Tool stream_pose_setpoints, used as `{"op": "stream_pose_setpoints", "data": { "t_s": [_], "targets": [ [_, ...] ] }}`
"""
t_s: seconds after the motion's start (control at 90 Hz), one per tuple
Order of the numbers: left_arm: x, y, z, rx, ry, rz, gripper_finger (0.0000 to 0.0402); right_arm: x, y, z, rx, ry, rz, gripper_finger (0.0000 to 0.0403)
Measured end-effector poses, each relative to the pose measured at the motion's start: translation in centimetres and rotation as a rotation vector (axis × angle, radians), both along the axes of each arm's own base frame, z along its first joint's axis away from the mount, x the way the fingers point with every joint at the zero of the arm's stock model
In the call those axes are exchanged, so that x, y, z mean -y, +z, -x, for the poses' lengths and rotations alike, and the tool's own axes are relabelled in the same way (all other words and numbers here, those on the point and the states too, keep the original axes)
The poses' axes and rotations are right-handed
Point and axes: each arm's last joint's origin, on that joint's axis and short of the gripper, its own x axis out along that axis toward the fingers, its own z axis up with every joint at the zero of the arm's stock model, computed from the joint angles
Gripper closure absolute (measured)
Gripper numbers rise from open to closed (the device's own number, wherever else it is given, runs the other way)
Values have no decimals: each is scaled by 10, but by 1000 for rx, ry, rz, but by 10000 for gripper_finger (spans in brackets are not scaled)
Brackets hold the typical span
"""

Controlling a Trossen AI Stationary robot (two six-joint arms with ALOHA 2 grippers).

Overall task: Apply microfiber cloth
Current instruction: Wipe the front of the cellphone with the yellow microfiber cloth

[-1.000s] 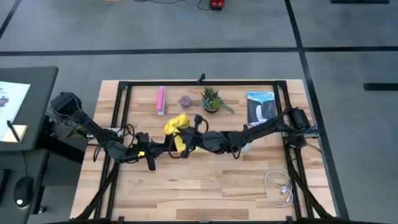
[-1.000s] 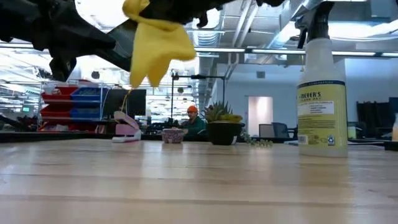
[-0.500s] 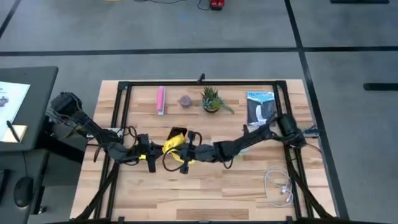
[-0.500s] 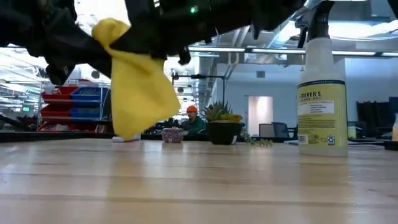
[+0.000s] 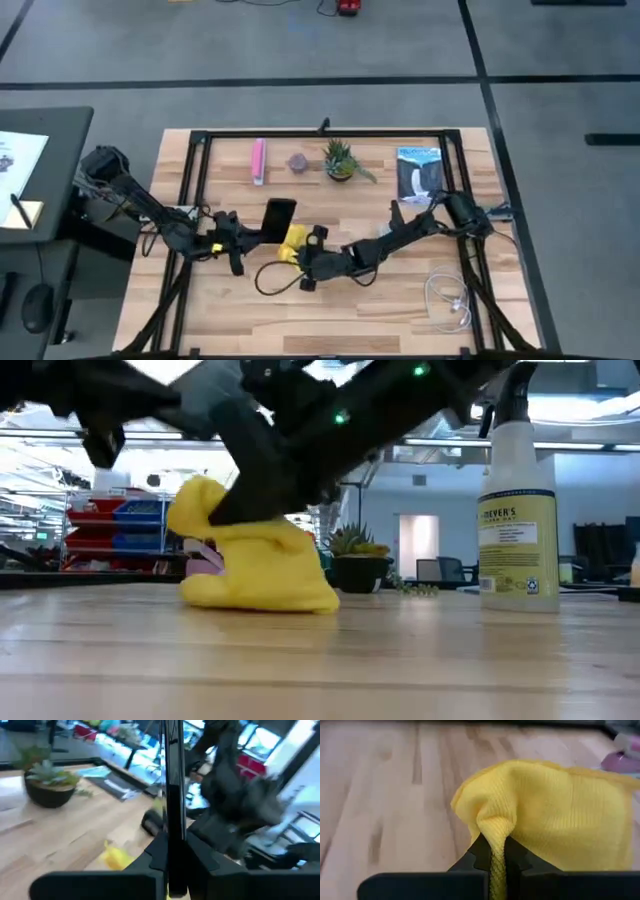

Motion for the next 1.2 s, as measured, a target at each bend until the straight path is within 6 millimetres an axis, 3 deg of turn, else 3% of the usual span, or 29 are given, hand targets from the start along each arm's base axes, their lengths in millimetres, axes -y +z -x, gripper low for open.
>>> {"op": "stream_pose_setpoints", "data": {
  "t_s": [0.089, 0.2, 0.411, 0.544, 0.644, 0.833, 1.011, 1.2],
  "targets": [
    [0, 0, 2, -9, 4, -21, 386, -15, -3, 6, -12, 28, 14, 403],
    [1, 4, 5, 1, -12, -42, 386, -28, 16, 17, -21, 43, 44, 403],
    [4, 4, 8, -1, -35, -51, 386, -37, 39, 50, -142, -20, 200, 403],
    [4, -3, 6, -12, -48, 84, 386, -38, 61, 73, -203, -51, 229, 403],
    [4, -19, 2, -68, -38, 229, 386, -38, 73, 94, -257, -82, 272, 403],
    [8, -54, -6, -149, 34, 444, 386, -44, 101, 122, -190, -150, 284, 403],
    [12, -83, -11, -188, 104, 540, 386, -56, 112, 124, -106, -112, 279, 403],
    [14, -110, -16, -202, 190, 621, 386, -59, 108, 120, -141, -43, 282, 403]
  ]
}}
